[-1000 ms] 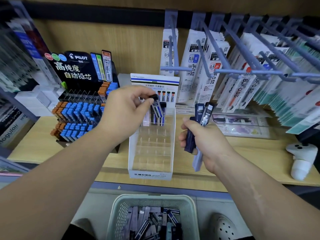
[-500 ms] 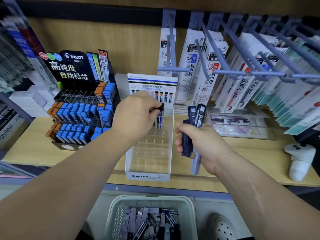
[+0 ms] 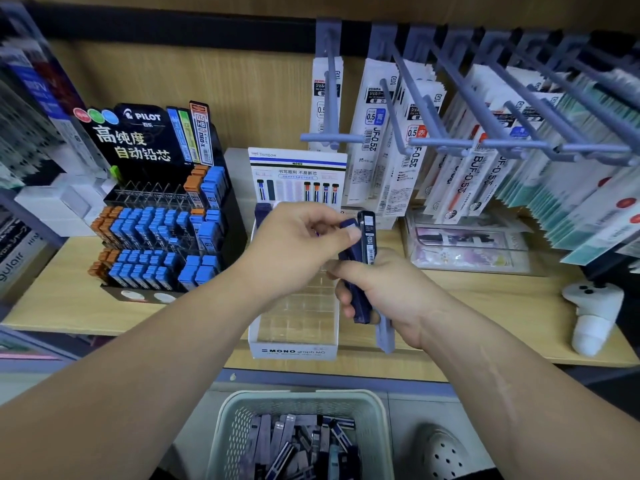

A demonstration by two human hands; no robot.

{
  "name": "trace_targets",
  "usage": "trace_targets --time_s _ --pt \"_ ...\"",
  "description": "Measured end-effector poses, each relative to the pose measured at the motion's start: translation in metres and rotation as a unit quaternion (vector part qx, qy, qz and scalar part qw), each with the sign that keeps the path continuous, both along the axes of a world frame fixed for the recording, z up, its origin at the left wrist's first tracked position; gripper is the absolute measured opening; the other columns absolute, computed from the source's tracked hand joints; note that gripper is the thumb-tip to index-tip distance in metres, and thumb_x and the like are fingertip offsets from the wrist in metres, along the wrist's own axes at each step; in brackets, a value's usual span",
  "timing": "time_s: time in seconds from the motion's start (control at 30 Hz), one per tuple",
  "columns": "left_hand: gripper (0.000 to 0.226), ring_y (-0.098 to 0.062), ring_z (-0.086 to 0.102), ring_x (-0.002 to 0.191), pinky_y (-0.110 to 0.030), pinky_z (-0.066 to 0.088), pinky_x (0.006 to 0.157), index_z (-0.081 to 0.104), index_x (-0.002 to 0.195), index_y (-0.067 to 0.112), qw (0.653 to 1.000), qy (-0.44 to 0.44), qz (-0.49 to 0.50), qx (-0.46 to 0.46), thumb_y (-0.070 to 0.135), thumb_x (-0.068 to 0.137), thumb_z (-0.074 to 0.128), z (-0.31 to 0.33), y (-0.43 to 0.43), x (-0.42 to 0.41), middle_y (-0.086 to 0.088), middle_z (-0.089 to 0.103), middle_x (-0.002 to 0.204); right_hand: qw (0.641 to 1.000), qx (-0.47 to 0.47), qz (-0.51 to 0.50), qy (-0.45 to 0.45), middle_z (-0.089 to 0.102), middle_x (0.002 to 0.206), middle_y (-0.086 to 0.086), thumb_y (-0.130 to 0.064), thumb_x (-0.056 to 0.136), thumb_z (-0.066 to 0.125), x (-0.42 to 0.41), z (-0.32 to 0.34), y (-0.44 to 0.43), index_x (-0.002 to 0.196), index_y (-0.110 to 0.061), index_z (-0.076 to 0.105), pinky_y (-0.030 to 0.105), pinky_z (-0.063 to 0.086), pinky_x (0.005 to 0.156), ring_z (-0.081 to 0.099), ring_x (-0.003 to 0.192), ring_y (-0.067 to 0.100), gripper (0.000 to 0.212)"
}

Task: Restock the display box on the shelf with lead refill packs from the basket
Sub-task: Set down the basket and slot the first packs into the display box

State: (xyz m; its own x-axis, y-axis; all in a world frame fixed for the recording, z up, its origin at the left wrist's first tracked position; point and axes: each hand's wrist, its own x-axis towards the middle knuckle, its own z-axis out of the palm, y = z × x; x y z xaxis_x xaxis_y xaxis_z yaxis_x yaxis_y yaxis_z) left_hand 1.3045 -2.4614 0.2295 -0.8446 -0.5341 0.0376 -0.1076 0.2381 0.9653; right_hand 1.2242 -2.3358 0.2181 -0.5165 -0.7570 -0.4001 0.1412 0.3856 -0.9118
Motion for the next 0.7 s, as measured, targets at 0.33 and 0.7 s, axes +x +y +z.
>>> trace_targets --time_s 0.33,0.7 --pt "0.013 -0.014 0.053 0.049 -0.025 0.039 0.045 0.07 0.077 0.013 0.979 0.002 0.115 0.169 0.008 0.089 0.068 -0.002 0.003 0.015 0.002 0.062 0.058 0.995 0.043 0.077 0.038 0.054 0.057 0.003 -0.018 0.091 0.067 -0.001 -0.007 0.0 0.074 -0.015 0.054 0.021 0.037 0.045 0.053 0.052 0.021 0.022" --pt "0.012 -0.014 0.059 0.047 -0.025 0.053 0.052 0.071 0.097 0.004 0.97 0.059 0.197 0.132 -0.003 0.088 0.065 0.005 -0.037 0.04 -0.011 0.068 0.063 0.999 -0.022 -0.015 -0.017 0.052 0.055 -0.003 -0.033 0.095 0.066 0.006 0.001 -0.011 0.096 -0.009 0.068 0.028 0.03 0.05 0.05 0.048 0.016 0.024"
